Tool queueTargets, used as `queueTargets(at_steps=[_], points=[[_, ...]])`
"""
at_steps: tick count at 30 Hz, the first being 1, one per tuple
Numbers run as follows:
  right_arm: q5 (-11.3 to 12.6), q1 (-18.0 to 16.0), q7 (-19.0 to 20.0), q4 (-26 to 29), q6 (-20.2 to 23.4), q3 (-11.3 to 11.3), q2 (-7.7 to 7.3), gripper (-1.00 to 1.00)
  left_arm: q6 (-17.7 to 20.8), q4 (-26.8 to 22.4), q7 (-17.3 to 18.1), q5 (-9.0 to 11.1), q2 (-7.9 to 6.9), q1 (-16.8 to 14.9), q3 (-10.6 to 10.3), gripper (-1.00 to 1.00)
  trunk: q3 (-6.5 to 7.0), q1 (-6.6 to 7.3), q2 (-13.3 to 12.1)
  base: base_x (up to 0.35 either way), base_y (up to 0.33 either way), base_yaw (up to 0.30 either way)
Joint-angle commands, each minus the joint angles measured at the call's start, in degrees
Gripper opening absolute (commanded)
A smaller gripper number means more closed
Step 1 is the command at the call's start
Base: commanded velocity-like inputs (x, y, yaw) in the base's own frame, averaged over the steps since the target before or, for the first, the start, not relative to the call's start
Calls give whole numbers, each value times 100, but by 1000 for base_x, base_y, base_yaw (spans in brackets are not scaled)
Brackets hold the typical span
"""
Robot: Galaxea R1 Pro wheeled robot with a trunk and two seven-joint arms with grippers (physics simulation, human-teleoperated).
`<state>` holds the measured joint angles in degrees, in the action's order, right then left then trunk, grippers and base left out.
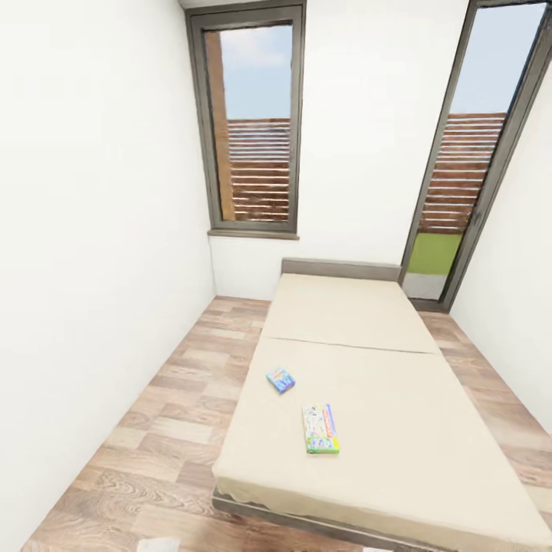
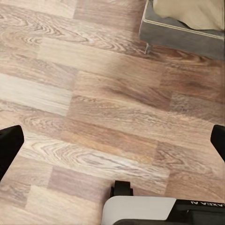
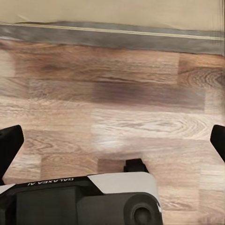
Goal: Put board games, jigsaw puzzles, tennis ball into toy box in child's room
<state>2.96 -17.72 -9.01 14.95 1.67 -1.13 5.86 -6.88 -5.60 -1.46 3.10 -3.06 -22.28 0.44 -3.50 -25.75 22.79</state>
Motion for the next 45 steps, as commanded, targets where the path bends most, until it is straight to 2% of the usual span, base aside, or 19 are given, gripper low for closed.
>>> queueTargets(at_steps=[1,9,12,13,15,16,17,20,22,23,25,26,28,32,35,40,45], points=[[30,-4,-13,16,14,-8,3,100,-21,2,-3,34,-6,-4,0,100,-15,-3,13,0,0,-172],[29,-23,26,92,62,-19,-9,100,52,-67,55,45,-40,-34,22,100,-23,-3,13,0,0,-66],[35,-74,34,308,282,-52,-12,100,363,-121,62,48,-60,-95,30,100,-24,-3,13,0,0,-12],[31,-122,28,460,544,-62,-11,100,664,-202,64,49,-79,-181,31,100,-24,-3,13,0,0,-6],[27,-178,16,626,894,-69,-11,100,1031,-351,65,49,-95,-313,33,100,-24,-3,13,0,0,-4],[25,-239,7,826,1280,-73,-12,100,1417,-575,66,49,-106,-446,34,100,-24,-3,13,0,0,-2],[24,-271,3,941,1473,-74,-13,100,1612,-713,66,50,-108,-502,34,100,-24,-3,13,0,0,-2],[22,-403,-8,1600,2350,-83,-14,100,2573,-1574,67,55,-106,-650,38,100,-24,-3,13,0,0,-1],[21,-433,-10,1866,2656,-85,-14,100,2967,-1953,69,56,-103,-677,43,100,-24,-3,13,0,0,0],[21,-456,-11,2129,2950,-90,-11,100,3357,-2331,71,57,-101,-694,46,100,-24,-3,13,0,0,0],[21,-470,-12,2381,3230,-101,-9,100,3737,-2717,73,58,-98,-705,52,100,-24,-3,13,0,0,0],[21,-481,-12,2607,3484,-119,-8,100,4101,-3115,74,58,-93,-710,52,100,-24,-3,13,0,0,0],[25,-513,-13,2883,3804,-149,-5,100,4564,-3681,104,60,-87,-711,45,100,-24,-3,13,0,0,0],[26,-598,-9,3205,4244,-179,-5,100,5133,-4485,320,142,-85,-694,83,100,-24,-3,13,0,0,0],[33,-627,8,3338,4462,-188,-7,100,5385,-4862,592,249,-84,-677,156,100,-24,-3,13,0,0,0],[37,-641,30,3432,4576,-193,-5,100,5513,-5075,979,318,-100,-659,206,100,-24,-3,13,10,6,0],[45,-644,38,3497,4591,-197,-2,100,5518,-5119,1084,332,-105,-656,216,100,-24,-3,13,118,122,-16]])
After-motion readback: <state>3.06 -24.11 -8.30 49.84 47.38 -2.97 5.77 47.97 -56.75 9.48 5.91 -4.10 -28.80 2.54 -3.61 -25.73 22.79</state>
